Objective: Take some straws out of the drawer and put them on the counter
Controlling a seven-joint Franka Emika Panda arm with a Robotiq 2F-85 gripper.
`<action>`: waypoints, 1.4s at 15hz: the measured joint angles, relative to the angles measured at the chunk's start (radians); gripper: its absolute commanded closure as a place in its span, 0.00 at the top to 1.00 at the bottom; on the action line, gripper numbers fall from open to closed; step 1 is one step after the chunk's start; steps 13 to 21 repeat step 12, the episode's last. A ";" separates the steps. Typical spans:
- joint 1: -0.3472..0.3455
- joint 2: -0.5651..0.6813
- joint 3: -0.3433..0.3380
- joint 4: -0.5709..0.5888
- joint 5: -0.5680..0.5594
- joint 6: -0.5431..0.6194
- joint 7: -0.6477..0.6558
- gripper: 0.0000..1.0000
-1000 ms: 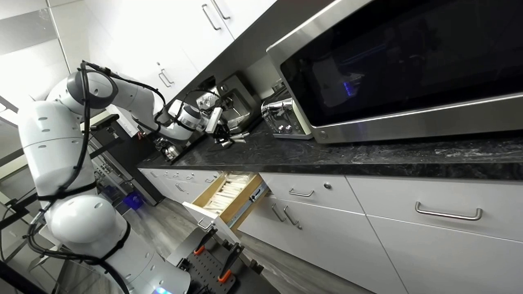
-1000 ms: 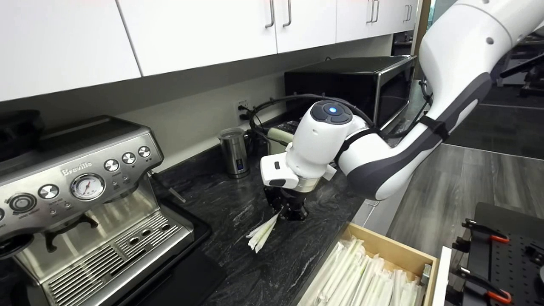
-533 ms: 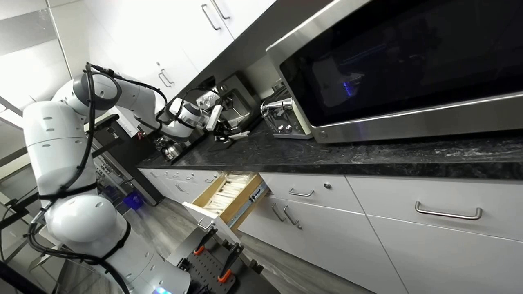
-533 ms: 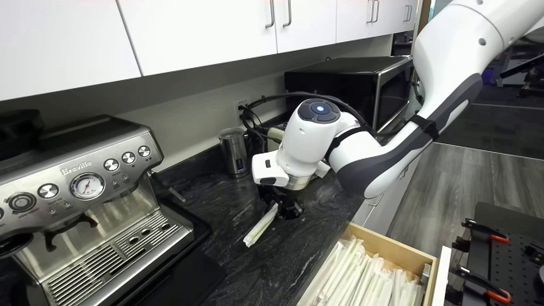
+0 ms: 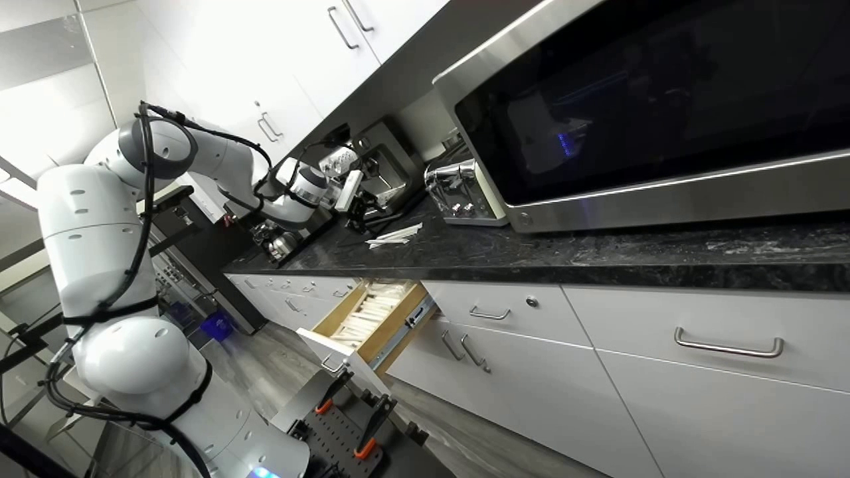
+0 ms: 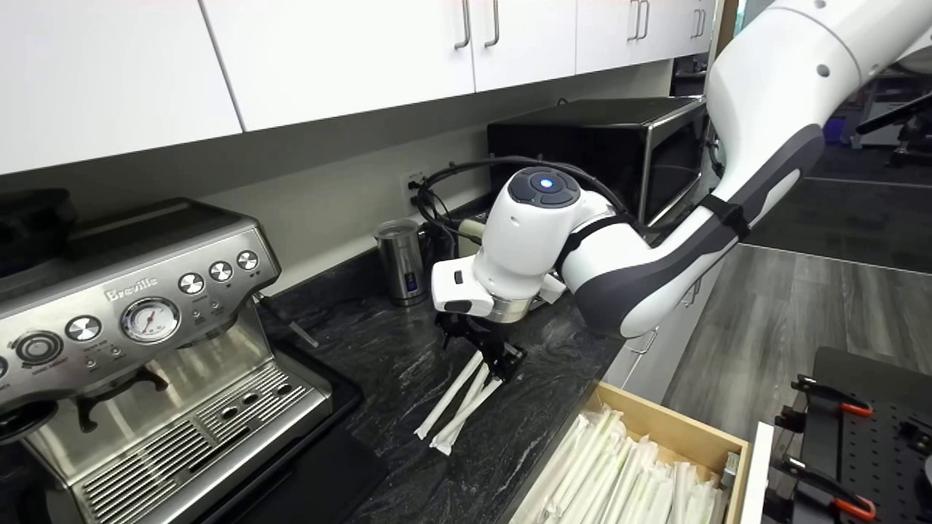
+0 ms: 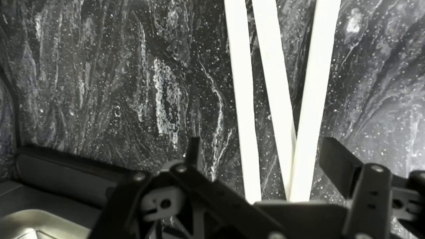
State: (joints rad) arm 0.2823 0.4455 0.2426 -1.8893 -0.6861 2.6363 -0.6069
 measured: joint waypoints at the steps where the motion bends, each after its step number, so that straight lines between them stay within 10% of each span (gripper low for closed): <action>1: 0.000 0.000 0.000 0.000 0.002 0.000 0.000 1.00; 7: -0.001 -0.063 0.007 -0.049 0.015 -0.063 -0.001 1.00; 12: -0.052 -0.301 0.071 -0.291 0.253 -0.066 -0.174 1.00; 21: -0.052 -0.301 0.071 -0.291 0.253 -0.066 -0.174 1.00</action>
